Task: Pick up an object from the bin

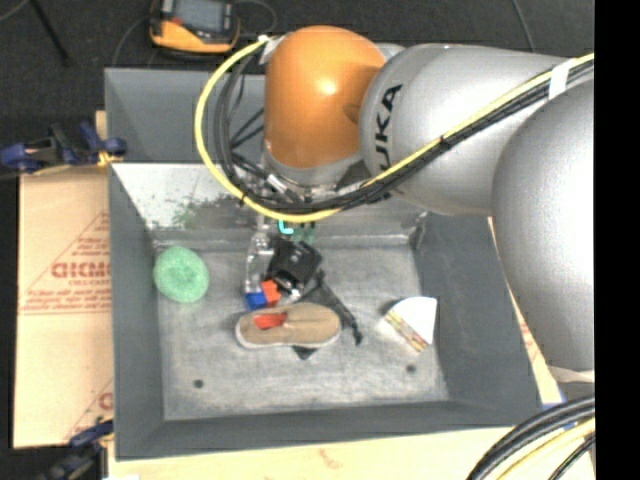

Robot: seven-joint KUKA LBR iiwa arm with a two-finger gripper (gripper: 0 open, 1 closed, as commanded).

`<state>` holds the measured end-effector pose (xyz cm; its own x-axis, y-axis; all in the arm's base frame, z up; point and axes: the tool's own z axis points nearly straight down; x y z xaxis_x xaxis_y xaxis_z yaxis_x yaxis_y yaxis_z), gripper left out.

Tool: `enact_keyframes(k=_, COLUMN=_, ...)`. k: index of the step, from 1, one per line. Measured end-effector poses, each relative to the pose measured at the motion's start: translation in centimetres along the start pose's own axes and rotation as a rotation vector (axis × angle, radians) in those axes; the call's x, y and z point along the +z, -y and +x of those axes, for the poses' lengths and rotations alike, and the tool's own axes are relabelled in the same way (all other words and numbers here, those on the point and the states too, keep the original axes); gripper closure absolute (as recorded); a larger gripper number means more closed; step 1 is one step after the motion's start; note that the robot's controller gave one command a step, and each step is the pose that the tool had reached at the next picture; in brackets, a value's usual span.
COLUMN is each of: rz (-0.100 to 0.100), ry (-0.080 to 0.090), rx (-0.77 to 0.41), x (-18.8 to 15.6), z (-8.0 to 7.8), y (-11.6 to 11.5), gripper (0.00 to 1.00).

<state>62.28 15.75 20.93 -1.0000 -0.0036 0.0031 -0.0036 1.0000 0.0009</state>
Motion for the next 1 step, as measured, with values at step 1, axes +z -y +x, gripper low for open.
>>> enact_keyframes(k=1, rz=-0.001, ry=0.007, rx=0.002, x=-0.42, z=-0.17, y=0.05, gripper=0.0)
